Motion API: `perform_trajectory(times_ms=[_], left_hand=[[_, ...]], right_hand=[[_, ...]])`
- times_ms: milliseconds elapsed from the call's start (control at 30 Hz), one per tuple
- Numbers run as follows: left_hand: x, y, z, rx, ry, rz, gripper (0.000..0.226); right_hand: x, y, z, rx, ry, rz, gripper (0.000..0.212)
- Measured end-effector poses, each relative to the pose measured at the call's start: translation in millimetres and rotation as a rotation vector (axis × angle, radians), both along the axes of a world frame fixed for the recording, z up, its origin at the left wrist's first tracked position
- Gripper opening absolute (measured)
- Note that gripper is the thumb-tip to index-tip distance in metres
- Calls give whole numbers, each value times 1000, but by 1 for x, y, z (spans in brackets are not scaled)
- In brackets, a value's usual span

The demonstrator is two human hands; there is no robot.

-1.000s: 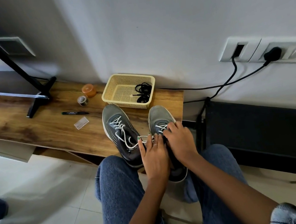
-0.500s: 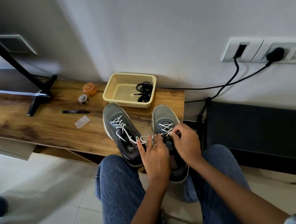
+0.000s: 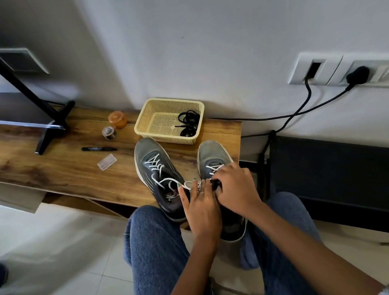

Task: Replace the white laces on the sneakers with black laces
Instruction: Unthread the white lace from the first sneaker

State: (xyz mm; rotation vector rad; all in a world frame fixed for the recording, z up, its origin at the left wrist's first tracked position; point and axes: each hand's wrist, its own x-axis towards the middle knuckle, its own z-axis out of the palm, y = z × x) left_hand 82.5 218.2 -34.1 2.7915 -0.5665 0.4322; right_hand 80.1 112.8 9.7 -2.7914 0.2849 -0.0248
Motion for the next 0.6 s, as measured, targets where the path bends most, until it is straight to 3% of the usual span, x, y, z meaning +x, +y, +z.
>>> perform_trajectory(times_ms=[167, 267, 367, 500, 600], left_hand=[[1, 0, 3, 6, 28, 10, 40], [1, 0, 2, -2, 23, 3, 40], [1, 0, 2, 0, 19, 6, 40], [1, 1, 4, -2, 1, 10, 41], [1, 2, 1, 1, -6, 1, 42]], right_hand=[[-4, 4, -9, -127, -92, 1, 3], [-1, 3, -8, -115, -143, -2, 18], [-5, 4, -8, -156, -176, 26, 19], [-7, 3, -12, 25, -171, -74, 13], [-12, 4, -17, 276, -262, -286, 16]])
